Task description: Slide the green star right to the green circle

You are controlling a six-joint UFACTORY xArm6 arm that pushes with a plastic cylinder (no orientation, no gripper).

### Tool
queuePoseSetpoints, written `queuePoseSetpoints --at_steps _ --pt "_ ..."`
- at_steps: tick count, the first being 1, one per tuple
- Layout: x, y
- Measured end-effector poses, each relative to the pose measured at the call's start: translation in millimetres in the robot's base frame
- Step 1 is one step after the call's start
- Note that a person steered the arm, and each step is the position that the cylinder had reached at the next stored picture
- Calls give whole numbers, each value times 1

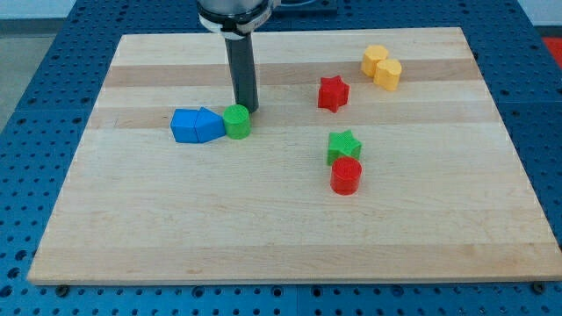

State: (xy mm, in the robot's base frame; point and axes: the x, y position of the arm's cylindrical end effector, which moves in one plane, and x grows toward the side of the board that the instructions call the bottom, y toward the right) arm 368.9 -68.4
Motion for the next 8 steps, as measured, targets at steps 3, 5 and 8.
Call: queuePoseSetpoints --at_steps 3,5,8 --pt "0 75" --pt "30 177" --pt "92 227"
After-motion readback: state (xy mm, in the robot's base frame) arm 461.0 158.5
